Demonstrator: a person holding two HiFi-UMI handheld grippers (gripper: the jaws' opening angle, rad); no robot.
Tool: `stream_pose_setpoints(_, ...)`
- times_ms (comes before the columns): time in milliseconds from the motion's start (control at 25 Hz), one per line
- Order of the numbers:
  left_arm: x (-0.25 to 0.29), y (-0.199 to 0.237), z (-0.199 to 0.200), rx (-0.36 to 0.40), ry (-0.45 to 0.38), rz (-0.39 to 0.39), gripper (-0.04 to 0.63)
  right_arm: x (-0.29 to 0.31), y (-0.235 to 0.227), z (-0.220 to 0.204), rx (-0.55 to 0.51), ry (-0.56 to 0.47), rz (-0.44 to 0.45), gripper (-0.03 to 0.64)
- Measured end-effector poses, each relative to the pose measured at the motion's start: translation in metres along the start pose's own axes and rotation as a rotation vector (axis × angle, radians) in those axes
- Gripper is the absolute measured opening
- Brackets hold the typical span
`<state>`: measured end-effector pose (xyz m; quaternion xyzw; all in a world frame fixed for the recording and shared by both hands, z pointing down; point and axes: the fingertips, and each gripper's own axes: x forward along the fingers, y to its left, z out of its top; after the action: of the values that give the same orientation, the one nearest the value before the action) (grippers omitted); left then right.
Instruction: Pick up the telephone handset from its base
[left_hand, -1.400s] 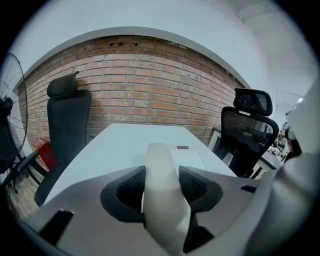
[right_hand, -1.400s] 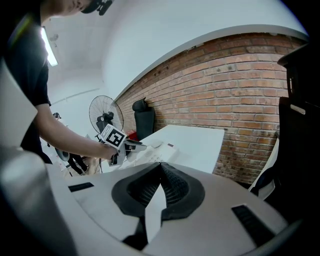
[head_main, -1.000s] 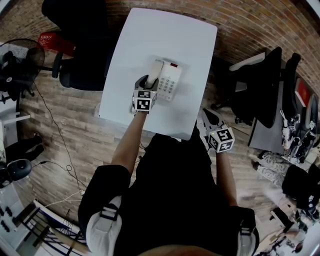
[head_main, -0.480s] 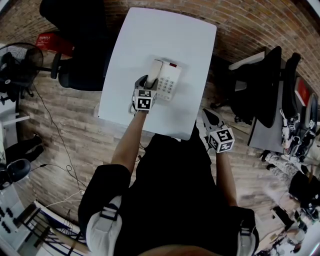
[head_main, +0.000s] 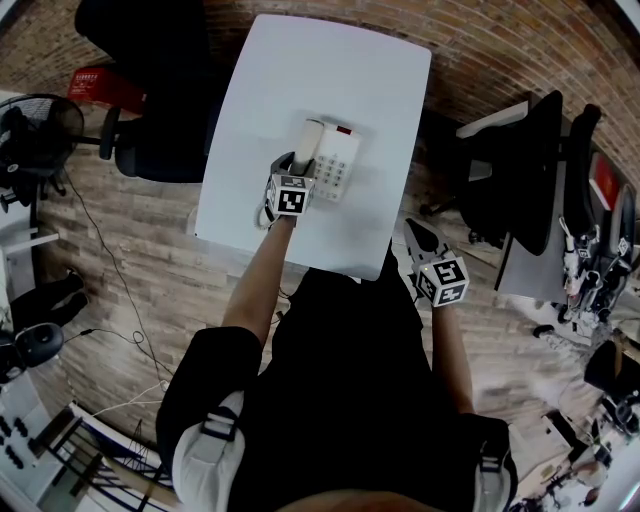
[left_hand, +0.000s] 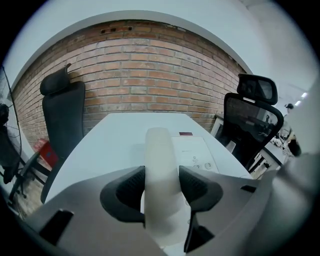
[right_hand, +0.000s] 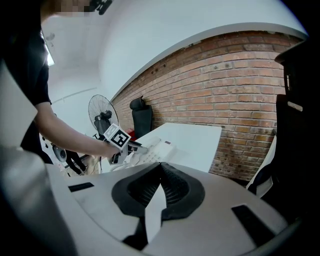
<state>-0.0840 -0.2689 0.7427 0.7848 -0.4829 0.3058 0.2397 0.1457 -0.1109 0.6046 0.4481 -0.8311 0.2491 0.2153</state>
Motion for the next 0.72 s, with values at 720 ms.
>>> stream_pose_setpoints(720, 0.025, 0.005, 0.003, -0.003, 0.042, 0.012, 0.229, -0.004, -0.009, 0.000, 0.012, 0.004, -0.031, -0.003)
